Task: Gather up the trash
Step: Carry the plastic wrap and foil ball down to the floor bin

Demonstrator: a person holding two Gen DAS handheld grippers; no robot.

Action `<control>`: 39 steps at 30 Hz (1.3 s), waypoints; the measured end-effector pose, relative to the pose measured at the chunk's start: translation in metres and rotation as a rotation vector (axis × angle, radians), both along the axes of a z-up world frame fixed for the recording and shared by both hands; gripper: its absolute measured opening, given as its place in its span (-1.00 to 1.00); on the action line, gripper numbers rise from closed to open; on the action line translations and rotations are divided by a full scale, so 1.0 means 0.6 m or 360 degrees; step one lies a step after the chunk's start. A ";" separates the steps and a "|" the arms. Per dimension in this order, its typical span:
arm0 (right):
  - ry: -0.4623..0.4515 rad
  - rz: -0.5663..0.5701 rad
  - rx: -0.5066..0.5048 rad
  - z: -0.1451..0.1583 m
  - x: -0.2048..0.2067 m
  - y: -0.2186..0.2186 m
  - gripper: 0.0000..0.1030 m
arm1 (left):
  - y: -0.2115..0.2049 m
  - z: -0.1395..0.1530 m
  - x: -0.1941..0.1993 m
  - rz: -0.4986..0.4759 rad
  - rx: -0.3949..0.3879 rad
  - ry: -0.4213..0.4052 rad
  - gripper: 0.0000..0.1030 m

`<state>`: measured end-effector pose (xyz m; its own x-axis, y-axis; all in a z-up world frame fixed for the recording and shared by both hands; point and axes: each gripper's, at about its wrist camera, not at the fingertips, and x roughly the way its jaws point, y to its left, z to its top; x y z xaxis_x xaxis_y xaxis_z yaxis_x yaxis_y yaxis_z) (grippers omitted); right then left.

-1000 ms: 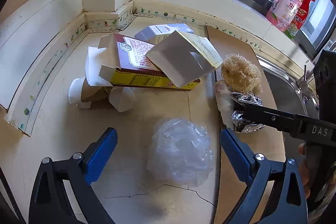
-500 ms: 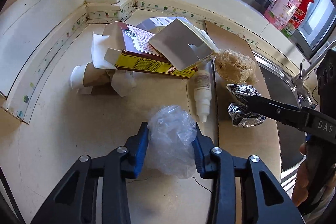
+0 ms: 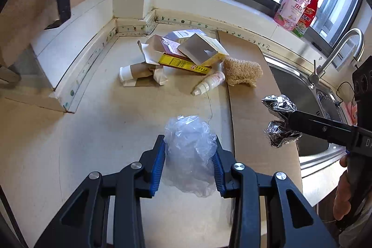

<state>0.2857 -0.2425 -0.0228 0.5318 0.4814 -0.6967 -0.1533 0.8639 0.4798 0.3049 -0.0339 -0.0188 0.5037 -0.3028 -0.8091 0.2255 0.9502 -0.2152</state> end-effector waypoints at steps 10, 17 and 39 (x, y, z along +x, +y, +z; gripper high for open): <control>-0.0058 0.0159 -0.0028 0.018 -0.147 0.073 0.34 | 0.054 0.027 -0.170 -0.0080 -0.0025 -0.0010 -0.31; -0.0072 0.0252 -0.0093 -0.009 -0.235 0.122 0.34 | 0.076 0.002 -0.272 -0.0106 -0.0064 0.0020 -0.31; 0.0255 0.0197 -0.0276 -0.289 -0.340 0.165 0.34 | 0.087 -0.277 -0.375 0.0020 -0.0006 0.0363 -0.30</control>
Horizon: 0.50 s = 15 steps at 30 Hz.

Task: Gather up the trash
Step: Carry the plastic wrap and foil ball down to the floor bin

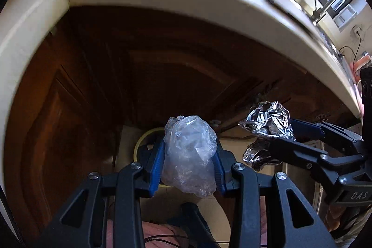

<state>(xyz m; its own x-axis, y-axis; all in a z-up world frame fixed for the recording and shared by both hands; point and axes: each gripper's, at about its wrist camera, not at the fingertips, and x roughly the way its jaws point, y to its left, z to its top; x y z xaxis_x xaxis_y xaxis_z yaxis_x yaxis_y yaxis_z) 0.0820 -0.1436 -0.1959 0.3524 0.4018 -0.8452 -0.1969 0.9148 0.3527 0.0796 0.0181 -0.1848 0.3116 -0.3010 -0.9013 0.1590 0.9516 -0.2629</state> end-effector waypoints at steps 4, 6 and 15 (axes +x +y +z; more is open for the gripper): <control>0.0092 -0.0031 -0.0014 -0.055 0.000 0.005 0.35 | -0.004 -0.049 -0.001 -0.0013 0.0010 0.0078 -0.30; 0.0142 -0.0048 -0.0024 -0.083 0.001 0.004 0.35 | -0.003 -0.072 -0.001 -0.0007 0.0019 0.0118 -0.30; 0.0319 -0.0125 -0.0003 -0.172 0.018 -0.007 0.35 | 0.015 -0.165 -0.003 0.0003 0.0024 0.0315 -0.30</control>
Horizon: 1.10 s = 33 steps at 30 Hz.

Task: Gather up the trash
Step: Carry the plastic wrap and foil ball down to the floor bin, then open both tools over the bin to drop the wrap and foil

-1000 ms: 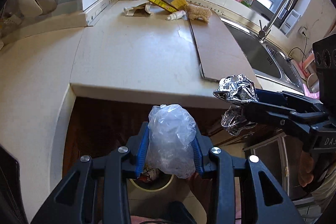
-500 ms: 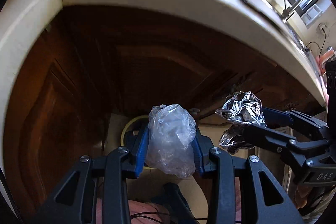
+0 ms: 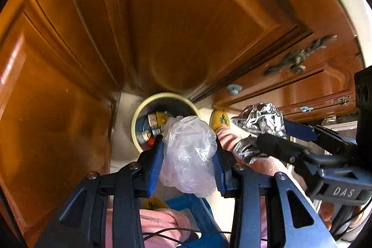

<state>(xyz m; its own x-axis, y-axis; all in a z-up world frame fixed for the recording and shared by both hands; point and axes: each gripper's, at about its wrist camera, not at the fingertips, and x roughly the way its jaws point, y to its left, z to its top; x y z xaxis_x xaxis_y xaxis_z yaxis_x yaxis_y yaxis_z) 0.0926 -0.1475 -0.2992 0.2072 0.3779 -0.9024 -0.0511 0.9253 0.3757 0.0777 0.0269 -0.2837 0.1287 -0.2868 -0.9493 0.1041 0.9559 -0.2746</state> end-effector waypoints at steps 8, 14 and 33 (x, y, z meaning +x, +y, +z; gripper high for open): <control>0.0088 -0.0040 0.0013 -0.040 0.018 -0.006 0.36 | -0.006 -0.038 0.009 -0.0021 -0.0023 0.0094 -0.28; 0.0142 -0.0057 0.0023 -0.063 0.026 -0.005 0.36 | -0.012 -0.043 0.017 -0.0029 -0.0026 0.0106 -0.28; 0.0178 -0.0094 0.0025 -0.082 0.043 -0.007 0.56 | -0.028 -0.058 0.024 -0.0043 0.0048 0.0126 0.21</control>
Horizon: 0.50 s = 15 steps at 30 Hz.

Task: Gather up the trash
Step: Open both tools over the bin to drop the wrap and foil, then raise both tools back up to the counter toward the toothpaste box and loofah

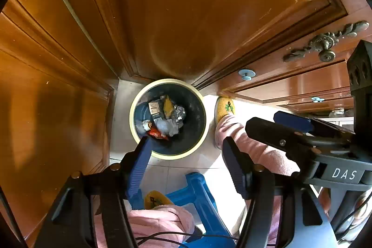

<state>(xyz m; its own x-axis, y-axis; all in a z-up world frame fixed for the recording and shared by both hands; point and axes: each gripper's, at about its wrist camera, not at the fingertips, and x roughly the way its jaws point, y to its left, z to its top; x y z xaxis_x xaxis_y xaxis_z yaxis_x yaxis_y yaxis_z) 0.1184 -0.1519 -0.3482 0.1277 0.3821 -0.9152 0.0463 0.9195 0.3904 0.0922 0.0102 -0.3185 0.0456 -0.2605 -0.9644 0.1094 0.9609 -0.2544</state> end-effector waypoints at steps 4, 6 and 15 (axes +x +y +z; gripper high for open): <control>-0.0015 -0.0001 -0.0007 0.006 -0.004 -0.001 0.56 | 0.003 0.007 -0.002 0.0006 0.0008 -0.0018 0.22; -0.0029 0.0004 -0.0012 0.009 -0.007 -0.001 0.56 | 0.004 0.008 -0.003 0.0006 0.0015 -0.0028 0.22; -0.0091 0.0011 -0.0026 0.038 -0.018 0.001 0.56 | 0.014 0.034 -0.011 0.0012 0.0008 -0.0086 0.24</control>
<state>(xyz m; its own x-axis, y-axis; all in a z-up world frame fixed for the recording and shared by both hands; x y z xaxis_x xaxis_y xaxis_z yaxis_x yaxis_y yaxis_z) 0.1079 -0.1513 -0.3255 0.1776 0.3681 -0.9127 0.0179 0.9260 0.3770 0.0859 0.0185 -0.2982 0.0994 -0.2554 -0.9617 0.1156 0.9629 -0.2437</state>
